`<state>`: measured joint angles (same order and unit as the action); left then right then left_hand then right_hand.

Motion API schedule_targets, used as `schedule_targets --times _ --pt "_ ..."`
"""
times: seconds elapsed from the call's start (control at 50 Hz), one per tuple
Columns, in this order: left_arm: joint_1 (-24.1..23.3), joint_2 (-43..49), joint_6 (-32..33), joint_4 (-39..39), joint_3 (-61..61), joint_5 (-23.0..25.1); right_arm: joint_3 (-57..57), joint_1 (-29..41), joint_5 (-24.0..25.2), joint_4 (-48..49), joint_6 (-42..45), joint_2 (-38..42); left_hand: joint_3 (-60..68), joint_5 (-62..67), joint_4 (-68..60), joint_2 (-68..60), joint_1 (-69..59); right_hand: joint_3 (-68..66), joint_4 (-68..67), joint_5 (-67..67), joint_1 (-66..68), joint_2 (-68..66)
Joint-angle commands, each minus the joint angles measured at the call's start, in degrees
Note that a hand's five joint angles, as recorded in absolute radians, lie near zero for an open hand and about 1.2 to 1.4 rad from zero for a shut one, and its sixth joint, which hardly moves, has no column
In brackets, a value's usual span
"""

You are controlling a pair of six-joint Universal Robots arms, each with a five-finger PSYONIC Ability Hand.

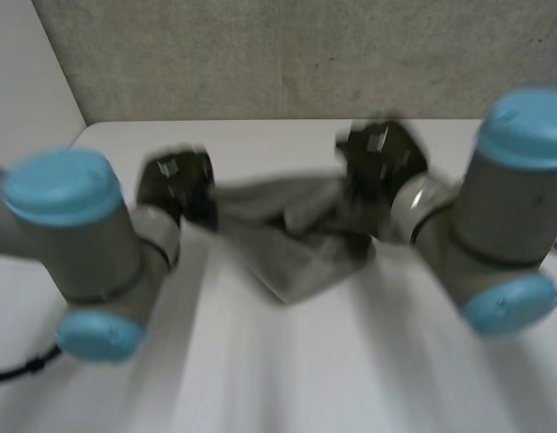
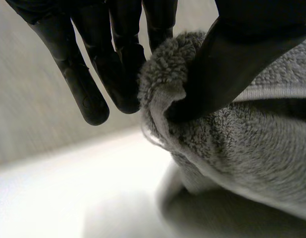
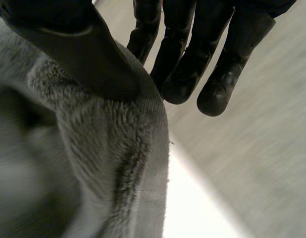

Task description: Fold the towel.

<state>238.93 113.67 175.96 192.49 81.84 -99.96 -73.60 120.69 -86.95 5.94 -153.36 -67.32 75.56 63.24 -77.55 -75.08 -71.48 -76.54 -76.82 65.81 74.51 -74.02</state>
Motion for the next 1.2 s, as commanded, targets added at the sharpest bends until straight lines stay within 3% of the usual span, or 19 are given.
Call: schedule_targets --times 0.02,0.12,0.18,0.26,0.38,0.42,0.52,0.6,0.64,0.66,0.7,0.72,0.76,0.9,1.02,1.06,1.16,1.18,1.2 --pt "5.14 -5.65 -0.36 -1.07 -14.43 -2.43 4.08 -9.14 12.04 20.21 -11.14 -5.27 4.44 6.76 -2.45 -4.92 -8.52 -3.46 -3.18 4.19 5.49 -5.98" --pt "5.85 -11.79 -0.54 -1.07 -17.25 -3.40 4.96 -13.73 16.37 20.69 -21.19 -6.16 4.44 6.76 -2.45 -4.92 -8.52 -3.46 -3.18 4.19 5.49 -5.98" --pt "5.58 -12.68 -0.45 -1.33 -15.92 -3.13 6.18 -16.36 19.25 11.69 -23.56 -6.07 4.44 6.76 -2.45 -4.92 -8.52 -3.46 -3.18 4.19 5.49 -5.98" --pt "4.53 -14.26 -0.27 -1.33 -6.47 -1.99 6.63 -16.72 25.58 -2.91 -21.03 -3.80 4.44 6.76 -2.45 -4.92 -8.52 -3.46 -3.18 4.19 5.49 -5.98" --pt "1.55 -13.21 0.25 -0.72 8.30 2.13 4.08 -16.54 27.79 -10.07 -11.96 -2.29 2.63 4.94 -0.63 -3.10 -6.70 -3.46 -3.18 4.19 5.49 -5.98" --pt "1.02 -12.60 0.26 -0.63 11.38 3.10 1.28 -16.80 27.53 -12.09 -5.14 -2.12 0.62 2.94 1.37 -1.09 -4.69 -3.46 -3.18 4.19 5.49 -5.98" --pt "0.31 -9.34 0.26 -0.63 19.32 4.87 -0.84 -17.42 25.78 -11.74 -2.12 -1.07 -1.42 0.90 3.41 0.95 -2.65 -3.46 -3.18 4.19 5.49 -5.98" --pt "-0.57 -7.41 0.26 -0.80 22.49 5.13 -2.33 -17.68 23.32 -11.92 0.33 2.36 -11.18 -8.86 13.17 10.71 7.10 -3.46 -3.18 4.19 5.49 -5.98" --pt "-1.97 -4.43 0.26 -1.33 24.15 5.04 -3.55 -18.03 22.79 -11.74 1.82 3.06 -32.42 -30.11 34.42 31.95 28.35 -3.46 -3.18 4.19 5.49 -5.98" --pt "-1.97 -4.42 0.26 -1.33 24.16 5.04 -4.96 -18.99 22.35 -11.48 3.75 3.16 -32.54 -30.22 34.53 32.07 28.46 -3.46 -3.18 4.19 5.49 -5.98" --pt "-2.41 -3.02 0.26 -1.42 24.33 5.04 -6.02 -19.96 22.43 -11.74 5.60 3.24 -48.79 -46.47 50.78 48.32 44.72 -3.46 -3.18 4.19 5.49 -5.98" --pt "-2.41 -3.01 0.26 -1.42 24.33 5.04 -6.55 -20.58 22.35 -11.57 6.75 3.33 -48.86 -46.54 50.85 48.38 44.78 -3.46 -3.18 4.19 5.49 -5.98" --pt "-2.41 -2.66 0.43 -1.42 23.72 5.04 -6.73 -21.02 21.74 -11.48 7.11 3.42 -62.42 -60.10 64.41 61.95 58.34 -3.46 -3.18 4.19 5.49 -5.98" --pt "-1.89 -3.80 0.26 -1.33 22.22 4.60 -7.43 -22.87 12.95 -9.55 6.41 4.56 -64.67 -62.35 66.66 64.20 60.59 -3.46 -3.18 4.19 5.49 -5.98" --pt "-1.71 -6.61 0.34 -1.16 23.18 4.69 -8.75 -23.49 10.39 -7.35 5.97 5.35 -64.67 -62.35 66.66 64.20 60.59 -3.46 -3.18 4.19 5.49 -5.98" --pt "-1.71 -7.23 0.34 -1.15 23.63 4.69 -9.98 -23.66 9.69 -6.12 5.97 5.35 -64.67 -62.35 66.66 64.20 60.59 14.66 14.94 -13.93 -12.63 12.14" --pt "-0.22 -8.37 0.96 -1.07 25.47 4.69 -10.77 -23.66 9.08 -6.29 6.06 5.01 -64.67 -62.35 66.66 64.20 60.59 44.66 44.95 -43.93 -42.64 42.14" --pt "1.35 -8.72 2.18 -1.07 25.82 4.69 -10.77 -23.66 9.07 -6.29 6.06 5.00 -64.67 -62.35 66.66 64.20 60.59 44.76 45.04 -44.02 -42.73 42.23" --pt "3.19 -8.90 3.84 -1.07 26.17 4.78 -10.86 -23.66 9.16 -6.38 6.06 4.57 -64.67 -62.35 66.66 64.20 60.59 56.25 56.53 -55.51 -54.22 53.73"
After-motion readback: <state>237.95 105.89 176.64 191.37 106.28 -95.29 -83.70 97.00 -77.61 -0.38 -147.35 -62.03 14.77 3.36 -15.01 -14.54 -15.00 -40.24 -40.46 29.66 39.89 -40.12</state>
